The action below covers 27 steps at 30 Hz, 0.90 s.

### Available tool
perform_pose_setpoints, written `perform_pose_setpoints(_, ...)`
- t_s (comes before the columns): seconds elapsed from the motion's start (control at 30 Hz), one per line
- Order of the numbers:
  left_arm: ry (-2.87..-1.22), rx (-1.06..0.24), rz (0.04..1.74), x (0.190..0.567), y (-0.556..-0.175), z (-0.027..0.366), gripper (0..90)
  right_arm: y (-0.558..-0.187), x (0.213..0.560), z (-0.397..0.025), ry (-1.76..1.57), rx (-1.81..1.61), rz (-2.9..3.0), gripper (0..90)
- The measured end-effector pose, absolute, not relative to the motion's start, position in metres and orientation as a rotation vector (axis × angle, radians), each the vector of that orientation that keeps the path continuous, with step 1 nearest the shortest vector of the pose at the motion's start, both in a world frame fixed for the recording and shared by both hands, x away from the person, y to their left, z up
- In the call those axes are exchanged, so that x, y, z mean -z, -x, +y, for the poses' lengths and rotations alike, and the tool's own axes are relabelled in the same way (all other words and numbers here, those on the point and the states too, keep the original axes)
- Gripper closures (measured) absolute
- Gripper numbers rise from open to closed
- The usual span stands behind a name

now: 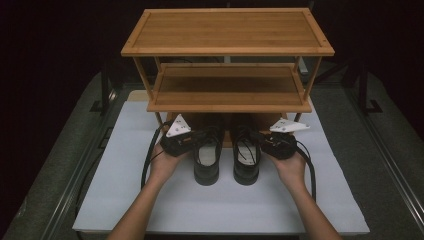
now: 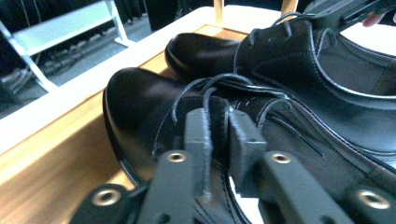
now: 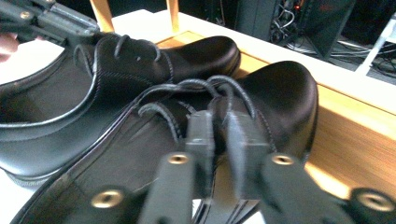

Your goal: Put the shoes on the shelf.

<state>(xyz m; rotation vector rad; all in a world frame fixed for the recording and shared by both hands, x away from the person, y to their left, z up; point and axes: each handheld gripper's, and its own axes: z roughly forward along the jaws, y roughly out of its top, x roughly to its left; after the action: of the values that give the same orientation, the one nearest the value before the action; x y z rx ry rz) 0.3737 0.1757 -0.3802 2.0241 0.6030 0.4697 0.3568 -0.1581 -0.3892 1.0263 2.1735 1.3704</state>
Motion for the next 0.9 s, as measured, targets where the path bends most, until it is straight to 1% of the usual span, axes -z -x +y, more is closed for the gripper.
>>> perform_pose_setpoints(0.17, -1.994, -0.398, 0.616, 0.373, -0.370, 0.188, 57.8, -0.351, 0.382, -0.167, -1.033, -1.416, 2.161, 59.0)
perform_pose_setpoints(0.3, -2.033, -0.370, 0.596, 0.370, -0.359, 0.194, 46.4, -0.338, 0.377, -0.175, -1.011, -1.411, 2.175, 53.3)
perform_pose_setpoints(0.4, -2.034, -0.354, 0.588, 0.371, -0.347, 0.201, 40.2, -0.325, 0.377, -0.183, -1.001, -1.411, 2.191, 52.4)
perform_pose_setpoints(0.5, -2.042, -0.328, 0.592, 0.374, -0.337, 0.209, 35.3, -0.313, 0.379, -0.192, -1.002, -1.406, 2.205, 48.1)
perform_pose_setpoints(0.63, -2.060, -0.300, 0.604, 0.383, -0.326, 0.214, 27.1, -0.301, 0.387, -0.199, -1.024, -1.372, 2.238, 39.6)
perform_pose_setpoints(0.8, -2.080, -0.292, 0.622, 0.399, -0.318, 0.218, 20.9, -0.295, 0.404, -0.197, -1.046, -1.346, 2.277, 25.9)
perform_pose_setpoints(0.9, -2.111, -0.279, 0.627, 0.411, -0.316, 0.218, 15.9, -0.295, 0.416, -0.192, -1.053, -1.308, 2.326, 19.4)
